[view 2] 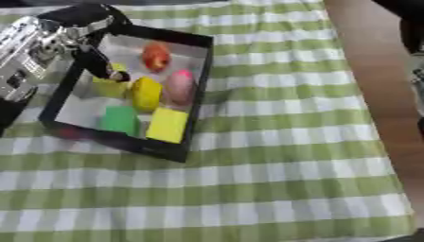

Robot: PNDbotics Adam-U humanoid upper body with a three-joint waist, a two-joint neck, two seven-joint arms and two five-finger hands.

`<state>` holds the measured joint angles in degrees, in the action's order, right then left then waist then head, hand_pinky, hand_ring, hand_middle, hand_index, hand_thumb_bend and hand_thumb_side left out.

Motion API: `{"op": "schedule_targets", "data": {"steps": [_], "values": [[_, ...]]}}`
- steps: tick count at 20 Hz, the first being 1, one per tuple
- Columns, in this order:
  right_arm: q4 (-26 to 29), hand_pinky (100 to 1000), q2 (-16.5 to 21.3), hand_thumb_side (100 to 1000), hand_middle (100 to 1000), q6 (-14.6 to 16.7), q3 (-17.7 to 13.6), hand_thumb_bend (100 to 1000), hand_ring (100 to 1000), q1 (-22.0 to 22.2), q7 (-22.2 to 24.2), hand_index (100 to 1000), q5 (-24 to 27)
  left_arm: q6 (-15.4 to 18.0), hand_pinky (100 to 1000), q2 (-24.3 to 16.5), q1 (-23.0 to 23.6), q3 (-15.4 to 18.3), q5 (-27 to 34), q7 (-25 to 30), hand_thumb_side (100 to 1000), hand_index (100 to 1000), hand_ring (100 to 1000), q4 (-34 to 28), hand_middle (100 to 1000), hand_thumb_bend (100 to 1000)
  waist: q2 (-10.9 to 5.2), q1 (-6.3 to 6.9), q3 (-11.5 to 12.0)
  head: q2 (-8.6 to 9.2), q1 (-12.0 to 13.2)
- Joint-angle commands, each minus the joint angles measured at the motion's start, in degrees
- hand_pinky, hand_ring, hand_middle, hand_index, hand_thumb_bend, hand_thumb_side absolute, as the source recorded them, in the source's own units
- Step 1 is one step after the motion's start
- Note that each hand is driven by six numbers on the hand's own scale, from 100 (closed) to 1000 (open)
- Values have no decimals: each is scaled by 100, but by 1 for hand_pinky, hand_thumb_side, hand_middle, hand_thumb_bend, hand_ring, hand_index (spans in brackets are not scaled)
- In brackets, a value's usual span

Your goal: Pick up objects on the table and place them in the box.

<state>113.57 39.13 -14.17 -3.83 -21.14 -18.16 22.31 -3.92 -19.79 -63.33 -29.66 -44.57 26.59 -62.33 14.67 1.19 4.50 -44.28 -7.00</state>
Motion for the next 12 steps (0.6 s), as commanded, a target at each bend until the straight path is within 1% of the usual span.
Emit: {"op": "schedule_targets", "data": {"steps": [1, 2, 4, 5, 8, 9, 10, 12], "values": [[102, 915, 140, 271, 675, 7, -76, 442, 794, -27, -40, 771, 18, -14, 830, -154, -42, 201, 45, -109, 429, 925, 809, -168, 818, 816, -190, -37, 26, 16, -77], [102, 915, 141, 270, 675, 11, -87, 442, 794, -15, -54, 771, 18, -82, 827, -199, -14, 260, 100, -201, 433, 924, 806, -272, 816, 808, -192, -35, 37, 16, -97], [102, 915, 145, 270, 675, 17, -95, 444, 794, 2, -68, 770, 20, -263, 811, -318, 65, 426, 292, -416, 445, 909, 793, -551, 801, 744, -197, -35, 62, 16, -149], [102, 915, 145, 270, 675, 21, -97, 444, 794, 6, -71, 770, 20, -385, 798, -385, 125, 546, 462, -540, 451, 894, 783, -729, 791, 676, -196, -37, 74, 16, -174], [102, 915, 137, 269, 675, 33, -118, 446, 794, 17, -93, 770, 17, -856, 759, -565, 419, 1102, 1283, -1171, 452, 861, 754, -1463, 761, 581, -184, -56, 102, 16, -249], [102, 915, 134, 269, 675, 37, -125, 449, 794, 20, -100, 770, 17, -1002, 740, -594, 528, 1295, 1606, -1423, 531, 848, 738, -1731, 745, 435, -179, -66, 109, 16, -265], [102, 915, 132, 269, 675, 41, -130, 447, 793, 20, -106, 770, 18, -1118, 735, -619, 654, 1512, 1993, -1719, 436, 844, 732, -2035, 739, 506, -175, -75, 117, 16, -277], [102, 914, 123, 268, 675, 53, -143, 449, 793, 21, -118, 770, 17, -1258, 719, -693, 928, 1861, 2757, -2285, 435, 837, 718, -2625, 730, 468, -166, -90, 135, 16, -304]]}}
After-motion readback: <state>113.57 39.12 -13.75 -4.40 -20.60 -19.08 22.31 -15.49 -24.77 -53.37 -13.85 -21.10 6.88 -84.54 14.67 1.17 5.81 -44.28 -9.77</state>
